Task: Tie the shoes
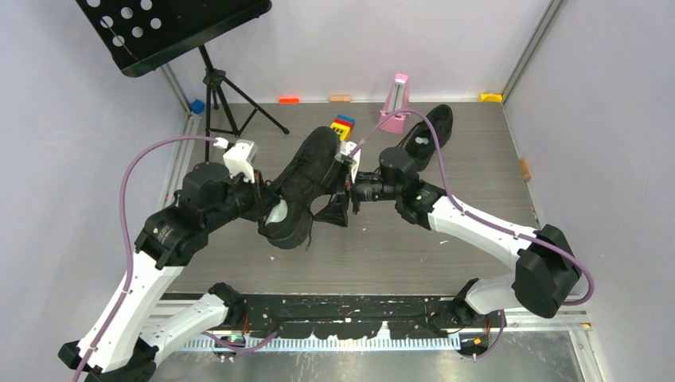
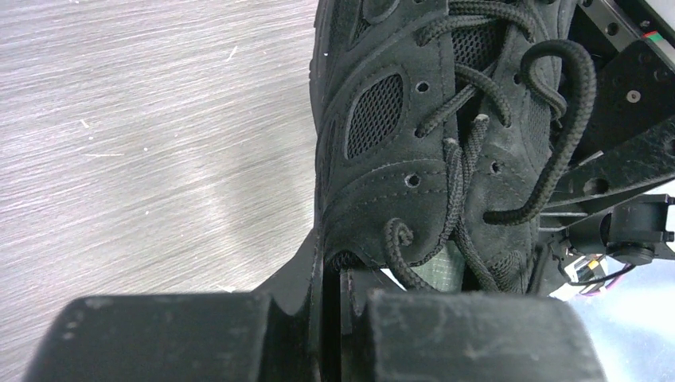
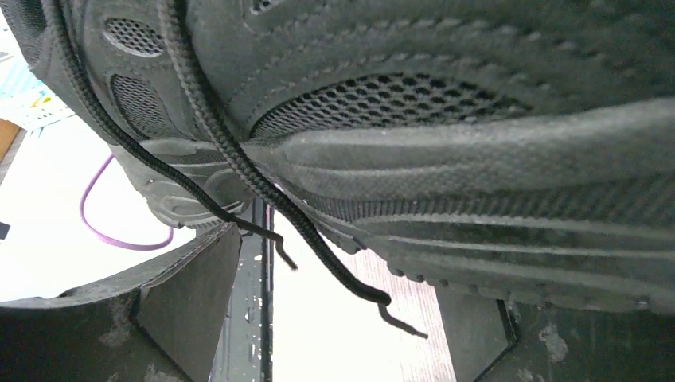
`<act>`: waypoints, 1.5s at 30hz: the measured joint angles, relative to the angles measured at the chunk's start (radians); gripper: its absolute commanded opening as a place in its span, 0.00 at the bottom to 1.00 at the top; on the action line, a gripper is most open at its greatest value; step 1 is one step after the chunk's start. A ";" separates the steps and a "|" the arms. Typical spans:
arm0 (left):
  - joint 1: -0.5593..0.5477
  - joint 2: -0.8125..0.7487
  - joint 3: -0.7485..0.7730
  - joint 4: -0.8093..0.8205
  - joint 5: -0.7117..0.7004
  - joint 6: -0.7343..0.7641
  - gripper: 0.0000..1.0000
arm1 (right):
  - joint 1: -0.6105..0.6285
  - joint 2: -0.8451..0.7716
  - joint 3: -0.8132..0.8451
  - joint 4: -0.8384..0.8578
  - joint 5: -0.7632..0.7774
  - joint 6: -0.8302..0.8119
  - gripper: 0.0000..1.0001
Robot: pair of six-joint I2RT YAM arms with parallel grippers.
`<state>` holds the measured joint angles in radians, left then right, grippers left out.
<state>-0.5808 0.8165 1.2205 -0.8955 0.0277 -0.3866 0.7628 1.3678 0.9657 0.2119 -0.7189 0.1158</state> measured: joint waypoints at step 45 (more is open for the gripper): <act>-0.003 0.070 0.114 -0.047 0.027 -0.101 0.00 | -0.014 -0.194 -0.260 0.192 0.070 0.070 0.99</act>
<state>-0.5835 0.8864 1.3346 -0.9421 0.0547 -0.4873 0.7486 1.1736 0.7055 0.4038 -0.6487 0.1860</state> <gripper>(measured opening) 0.056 0.987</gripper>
